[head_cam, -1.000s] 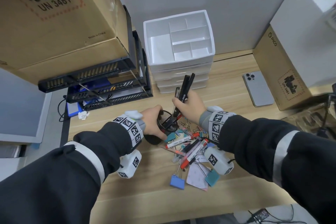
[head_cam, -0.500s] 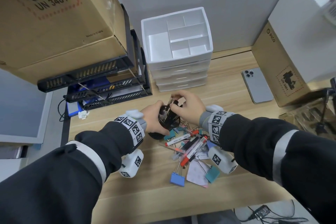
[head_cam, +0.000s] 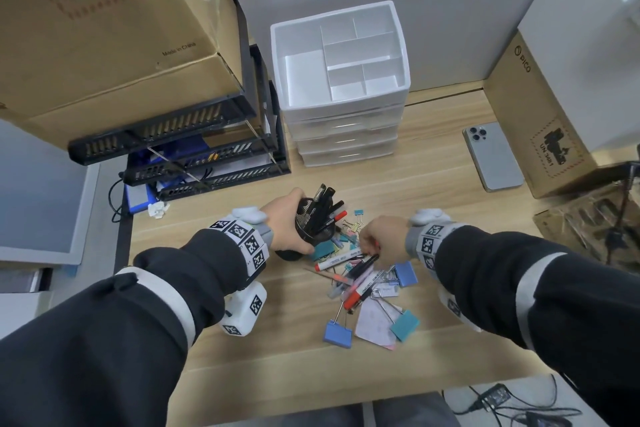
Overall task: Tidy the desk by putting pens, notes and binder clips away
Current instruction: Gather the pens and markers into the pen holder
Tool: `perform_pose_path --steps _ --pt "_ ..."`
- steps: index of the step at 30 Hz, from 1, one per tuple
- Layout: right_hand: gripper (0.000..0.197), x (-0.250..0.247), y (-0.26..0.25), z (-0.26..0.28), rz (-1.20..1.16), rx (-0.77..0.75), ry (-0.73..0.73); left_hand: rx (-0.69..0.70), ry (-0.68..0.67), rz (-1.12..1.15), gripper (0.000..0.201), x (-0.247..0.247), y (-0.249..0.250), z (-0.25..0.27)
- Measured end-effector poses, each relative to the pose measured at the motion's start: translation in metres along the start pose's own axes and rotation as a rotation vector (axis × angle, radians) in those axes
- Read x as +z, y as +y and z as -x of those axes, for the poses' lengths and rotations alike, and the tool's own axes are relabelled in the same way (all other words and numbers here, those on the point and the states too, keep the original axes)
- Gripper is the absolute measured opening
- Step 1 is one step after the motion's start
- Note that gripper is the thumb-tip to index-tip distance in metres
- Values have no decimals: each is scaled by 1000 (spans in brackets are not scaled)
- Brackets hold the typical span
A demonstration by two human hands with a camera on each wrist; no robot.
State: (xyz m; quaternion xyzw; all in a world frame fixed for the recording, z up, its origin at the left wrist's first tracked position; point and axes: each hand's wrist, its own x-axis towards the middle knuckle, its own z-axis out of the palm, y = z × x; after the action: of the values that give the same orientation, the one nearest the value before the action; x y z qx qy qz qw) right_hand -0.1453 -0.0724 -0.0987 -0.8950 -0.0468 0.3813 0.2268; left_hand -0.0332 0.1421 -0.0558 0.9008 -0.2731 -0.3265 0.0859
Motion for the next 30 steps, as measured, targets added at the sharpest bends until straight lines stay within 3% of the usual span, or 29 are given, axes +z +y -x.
perform_pose_path --steps 4,7,14,26,30 --pt "42 20 -14 -1 326 -125 -35 -5 -2 3 88 4 -6 0" --pt "43 32 -23 -3 443 -189 -35 -1 -6 12 87 5 -8 -1" --pt "42 44 -27 -12 551 -108 -70 -3 -2 34 88 5 -10 1" --pt "7 42 -28 -27 649 -4 -143 -19 -13 22 89 4 -21 8" --pt "9 36 -29 -25 671 36 -194 -14 -13 20 86 3 -20 7"
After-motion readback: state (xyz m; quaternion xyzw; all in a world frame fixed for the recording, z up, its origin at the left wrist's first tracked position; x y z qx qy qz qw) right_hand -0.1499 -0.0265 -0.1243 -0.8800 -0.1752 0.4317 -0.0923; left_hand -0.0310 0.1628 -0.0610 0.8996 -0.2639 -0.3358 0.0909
